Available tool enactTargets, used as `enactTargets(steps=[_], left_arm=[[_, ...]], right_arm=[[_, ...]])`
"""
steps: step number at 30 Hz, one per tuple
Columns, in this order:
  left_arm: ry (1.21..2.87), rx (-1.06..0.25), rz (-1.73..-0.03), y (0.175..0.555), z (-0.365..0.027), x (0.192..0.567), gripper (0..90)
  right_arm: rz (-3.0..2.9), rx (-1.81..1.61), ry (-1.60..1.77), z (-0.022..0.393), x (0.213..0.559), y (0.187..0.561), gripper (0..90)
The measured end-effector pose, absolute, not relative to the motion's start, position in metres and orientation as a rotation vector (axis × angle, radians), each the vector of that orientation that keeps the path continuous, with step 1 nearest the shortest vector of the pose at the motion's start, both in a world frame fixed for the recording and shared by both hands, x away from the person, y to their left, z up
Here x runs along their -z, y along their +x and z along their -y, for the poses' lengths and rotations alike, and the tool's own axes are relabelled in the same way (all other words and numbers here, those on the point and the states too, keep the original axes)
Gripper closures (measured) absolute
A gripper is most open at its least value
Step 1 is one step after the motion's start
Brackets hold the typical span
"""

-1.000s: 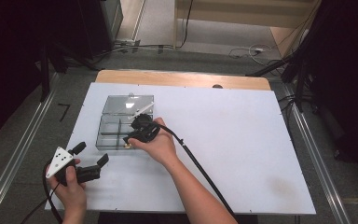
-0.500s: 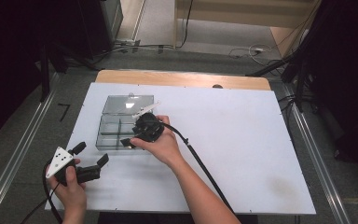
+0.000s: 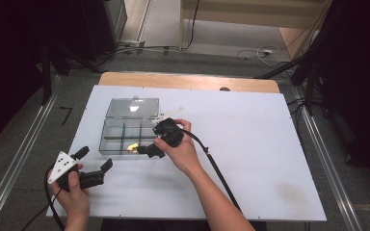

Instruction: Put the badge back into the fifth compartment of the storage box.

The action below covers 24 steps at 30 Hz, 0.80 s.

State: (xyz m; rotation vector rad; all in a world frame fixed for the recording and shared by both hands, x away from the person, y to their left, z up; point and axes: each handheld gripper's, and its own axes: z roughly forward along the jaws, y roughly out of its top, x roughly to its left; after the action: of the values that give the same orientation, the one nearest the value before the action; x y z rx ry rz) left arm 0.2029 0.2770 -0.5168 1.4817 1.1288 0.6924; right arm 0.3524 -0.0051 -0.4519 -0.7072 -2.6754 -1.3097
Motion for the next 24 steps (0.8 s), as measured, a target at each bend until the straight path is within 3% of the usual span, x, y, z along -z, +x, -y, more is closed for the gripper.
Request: enactTargets(steps=[24], left_arm=[[1.484, -0.696, -1.127, 0.203, -0.276, 0.517, 0.0]], right_arm=[[2.666, 1.415, -0.79, 0.065, 0.452, 0.342, 0.0]])
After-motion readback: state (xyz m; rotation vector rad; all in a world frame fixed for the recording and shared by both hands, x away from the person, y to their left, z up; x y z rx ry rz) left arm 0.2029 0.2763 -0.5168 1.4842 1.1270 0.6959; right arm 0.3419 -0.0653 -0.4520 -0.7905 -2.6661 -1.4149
